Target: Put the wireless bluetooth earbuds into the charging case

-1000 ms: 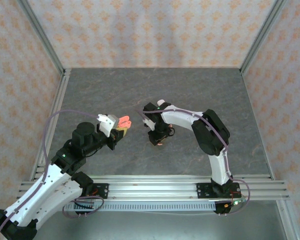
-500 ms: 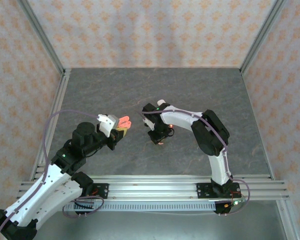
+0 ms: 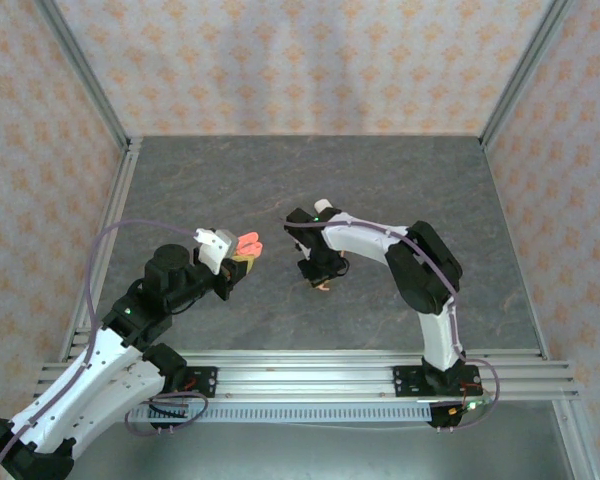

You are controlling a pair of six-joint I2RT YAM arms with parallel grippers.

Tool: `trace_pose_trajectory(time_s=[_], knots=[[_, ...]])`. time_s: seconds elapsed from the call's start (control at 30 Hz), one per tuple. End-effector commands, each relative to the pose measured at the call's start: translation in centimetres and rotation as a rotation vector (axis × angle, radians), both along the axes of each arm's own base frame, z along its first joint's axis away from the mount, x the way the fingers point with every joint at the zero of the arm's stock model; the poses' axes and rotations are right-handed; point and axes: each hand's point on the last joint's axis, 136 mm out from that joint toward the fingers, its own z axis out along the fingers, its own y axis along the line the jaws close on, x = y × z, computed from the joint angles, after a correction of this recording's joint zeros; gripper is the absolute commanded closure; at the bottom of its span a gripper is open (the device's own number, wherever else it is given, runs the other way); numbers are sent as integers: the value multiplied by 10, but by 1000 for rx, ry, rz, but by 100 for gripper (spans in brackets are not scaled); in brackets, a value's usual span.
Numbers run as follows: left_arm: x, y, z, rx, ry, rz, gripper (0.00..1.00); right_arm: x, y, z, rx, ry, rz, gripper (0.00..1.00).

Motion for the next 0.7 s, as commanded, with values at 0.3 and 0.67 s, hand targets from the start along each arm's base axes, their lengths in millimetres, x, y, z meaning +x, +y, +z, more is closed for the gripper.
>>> trace_pose_trajectory(time_s=[0.3,0.67], knots=[[9,-14,46,-79,-140,-46,100,44,1,141,282,-310,-385,83],[31,-36,87,-138,-239,-93,100,53,11,286,889,-583,-628,84]])
